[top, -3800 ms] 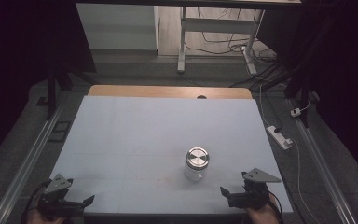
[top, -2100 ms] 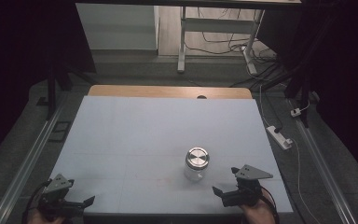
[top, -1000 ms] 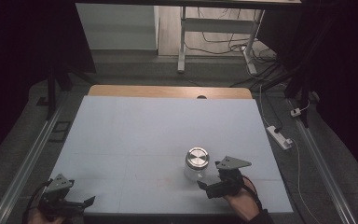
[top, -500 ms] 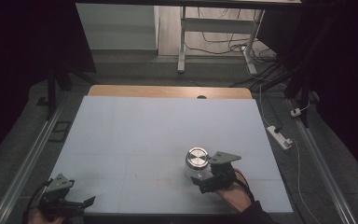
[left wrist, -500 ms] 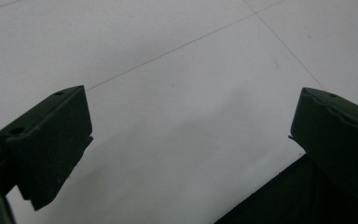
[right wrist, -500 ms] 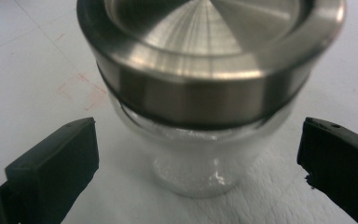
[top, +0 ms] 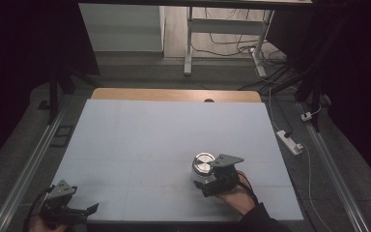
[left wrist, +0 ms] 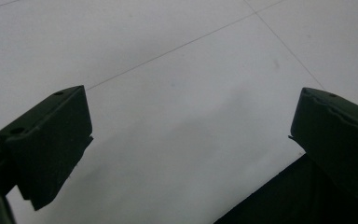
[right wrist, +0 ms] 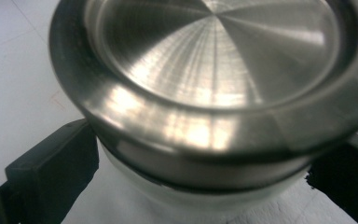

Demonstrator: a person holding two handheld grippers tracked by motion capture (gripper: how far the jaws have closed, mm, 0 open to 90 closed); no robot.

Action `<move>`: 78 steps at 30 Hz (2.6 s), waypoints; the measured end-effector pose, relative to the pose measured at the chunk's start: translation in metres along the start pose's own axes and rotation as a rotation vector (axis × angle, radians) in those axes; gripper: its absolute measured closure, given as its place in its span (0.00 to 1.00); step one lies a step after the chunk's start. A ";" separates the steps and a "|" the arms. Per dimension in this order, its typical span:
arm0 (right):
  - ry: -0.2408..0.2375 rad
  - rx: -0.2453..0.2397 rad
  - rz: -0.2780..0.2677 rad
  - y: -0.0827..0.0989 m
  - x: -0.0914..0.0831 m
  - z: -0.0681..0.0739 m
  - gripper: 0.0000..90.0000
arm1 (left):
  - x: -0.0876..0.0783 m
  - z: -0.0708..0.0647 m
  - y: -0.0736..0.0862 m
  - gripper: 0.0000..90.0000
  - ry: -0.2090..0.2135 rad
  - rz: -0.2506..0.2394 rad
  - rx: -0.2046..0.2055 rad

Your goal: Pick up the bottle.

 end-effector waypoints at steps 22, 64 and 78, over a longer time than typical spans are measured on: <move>0.010 -0.035 -0.019 -0.007 0.003 -0.001 0.16 | 0.000 0.000 0.000 0.00 -0.002 0.004 0.005; -0.063 -0.084 -0.051 -0.047 0.004 0.023 0.17 | 0.000 0.000 0.000 0.00 -0.003 0.004 0.002; -0.067 -0.101 -0.037 -0.059 0.024 0.033 0.17 | 0.000 0.000 0.000 0.00 -0.002 0.005 0.000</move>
Point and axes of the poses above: each handheld gripper's, and its own axes: x roughly forward along the jaws, y roughly out of its underside, z roughly to its left, the point moved 8 cm from there along x, roughly forward along the jaws, and after that the axes turned 8 degrees about -y, right-handed, at the moved point
